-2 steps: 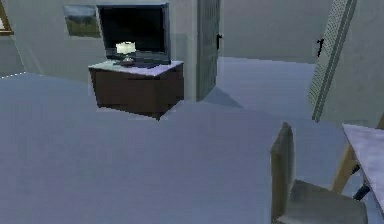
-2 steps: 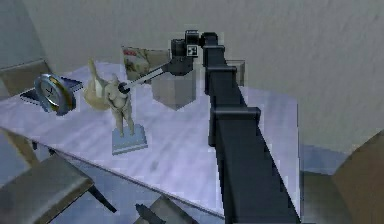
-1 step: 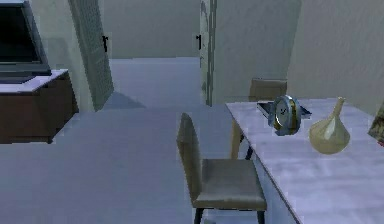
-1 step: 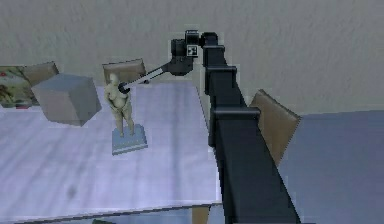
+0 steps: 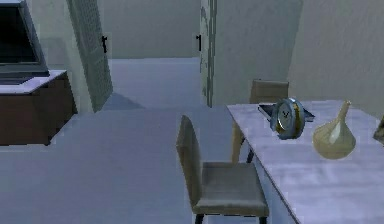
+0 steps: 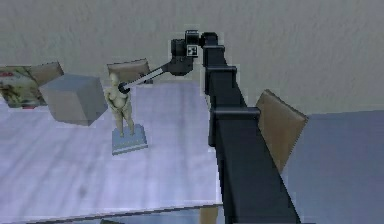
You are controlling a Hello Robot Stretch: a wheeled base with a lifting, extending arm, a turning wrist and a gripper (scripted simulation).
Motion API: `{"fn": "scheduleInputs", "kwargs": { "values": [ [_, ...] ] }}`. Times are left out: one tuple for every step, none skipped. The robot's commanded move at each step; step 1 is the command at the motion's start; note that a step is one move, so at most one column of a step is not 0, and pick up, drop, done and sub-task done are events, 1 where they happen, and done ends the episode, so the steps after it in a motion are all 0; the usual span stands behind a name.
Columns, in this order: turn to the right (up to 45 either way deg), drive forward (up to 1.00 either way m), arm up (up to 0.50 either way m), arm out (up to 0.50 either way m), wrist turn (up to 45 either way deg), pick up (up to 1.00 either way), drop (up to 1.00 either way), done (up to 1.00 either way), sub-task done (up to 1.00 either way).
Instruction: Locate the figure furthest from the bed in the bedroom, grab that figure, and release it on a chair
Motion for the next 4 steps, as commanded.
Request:
{"fn": "scheduleInputs", "kwargs": {
  "values": [
    [6.0,0.0,0.0,0.0,0.0,0.0,0.0,0.0,0.0],
    [0.0,0.0,0.0,0.04,0.0,0.0,0.0,0.0,0.0],
    [0.0,0.0,0.0,0.0,45.0,0.0,0.0,0.0,0.0],
    [0.0,0.0,0.0,0.0,45.0,0.0,0.0,0.0,0.0]
  ]
}}
